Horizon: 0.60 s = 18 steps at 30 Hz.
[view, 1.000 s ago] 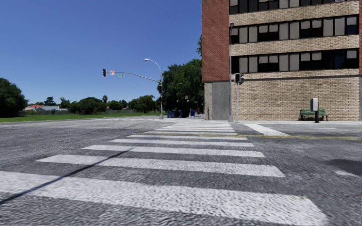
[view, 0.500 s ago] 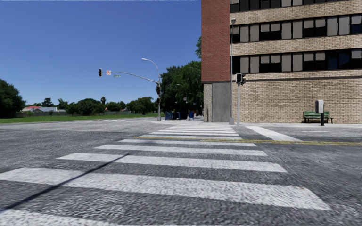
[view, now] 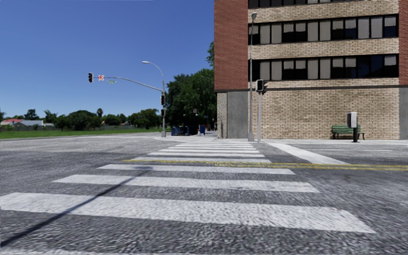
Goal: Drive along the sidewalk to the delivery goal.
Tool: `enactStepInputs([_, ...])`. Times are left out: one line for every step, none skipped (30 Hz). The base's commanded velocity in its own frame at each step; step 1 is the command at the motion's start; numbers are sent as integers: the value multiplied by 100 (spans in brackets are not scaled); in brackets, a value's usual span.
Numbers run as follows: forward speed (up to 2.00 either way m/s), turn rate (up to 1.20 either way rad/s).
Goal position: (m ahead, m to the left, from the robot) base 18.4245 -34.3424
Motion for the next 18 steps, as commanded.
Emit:
enactStepInputs([200, -39])
enactStepInputs([200, -39])
enactStepInputs([200, -39])
enactStepInputs([200, -39])
enactStepInputs([200, -39])
enactStepInputs([200, -39])
enactStepInputs([200, -39])
enactStepInputs([200, -39])
enactStepInputs([200, -39])
enactStepInputs([200, -39])
enactStepInputs([200, -39])
enactStepInputs([200, -39])
enactStepInputs([200, -39])
enactStepInputs([200, -39])
enactStepInputs([200, -36])
enactStepInputs([200, -26])
enactStepInputs([200, -22])
enactStepInputs([200, -16])
